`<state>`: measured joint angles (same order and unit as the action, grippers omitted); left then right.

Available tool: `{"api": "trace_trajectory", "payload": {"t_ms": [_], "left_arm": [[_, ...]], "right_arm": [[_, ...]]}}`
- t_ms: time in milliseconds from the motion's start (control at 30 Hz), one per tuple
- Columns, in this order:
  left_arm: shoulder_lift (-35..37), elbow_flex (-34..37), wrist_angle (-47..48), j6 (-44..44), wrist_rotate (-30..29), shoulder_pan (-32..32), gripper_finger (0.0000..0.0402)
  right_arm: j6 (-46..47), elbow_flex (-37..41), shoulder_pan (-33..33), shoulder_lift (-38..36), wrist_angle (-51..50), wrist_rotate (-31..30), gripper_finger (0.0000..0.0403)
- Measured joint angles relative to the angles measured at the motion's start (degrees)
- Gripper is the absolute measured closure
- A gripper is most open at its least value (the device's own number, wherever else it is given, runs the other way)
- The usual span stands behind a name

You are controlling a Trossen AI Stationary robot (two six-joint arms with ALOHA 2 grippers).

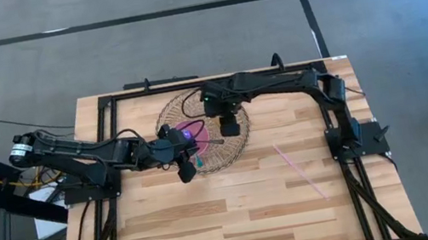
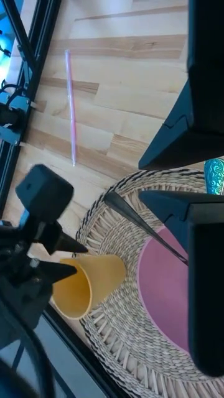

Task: Pick & Place Utensil
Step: Put the pink straw on the orange cup

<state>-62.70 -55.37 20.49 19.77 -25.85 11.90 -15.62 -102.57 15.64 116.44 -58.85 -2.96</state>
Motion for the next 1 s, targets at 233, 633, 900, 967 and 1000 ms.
{"api": "trace_trajectory", "payload": {"t_ms": [233,633,900,967,1000], "left_arm": [[0.0,0.0,0.0,0.0,0.0,0.0,0.0337],[0.0,0.0,0.0,0.0,0.0,0.1,0.0337],[0.0,0.0,0.0,0.0,0.1,1.4,0.0337],[0.0,0.0,0.0,0.0,0.1,2.0,0.0337],[0.0,0.0,0.0,0.0,0.1,2.2,0.0337]], "right_arm": [[0.1,-6.4,-1.6,0.0,-6.4,0.0,0.0243],[4.4,-19.4,-7.4,0.0,-23.8,-7.4,0.0261],[6.1,-20.4,-12.8,-0.4,-28.6,-7.4,0.0283],[6.9,-19.3,-13.5,-1.1,-29.4,-7.4,0.029],[7.5,-18.4,-13.7,-1.8,-30.5,-7.4,0.0293]]}}
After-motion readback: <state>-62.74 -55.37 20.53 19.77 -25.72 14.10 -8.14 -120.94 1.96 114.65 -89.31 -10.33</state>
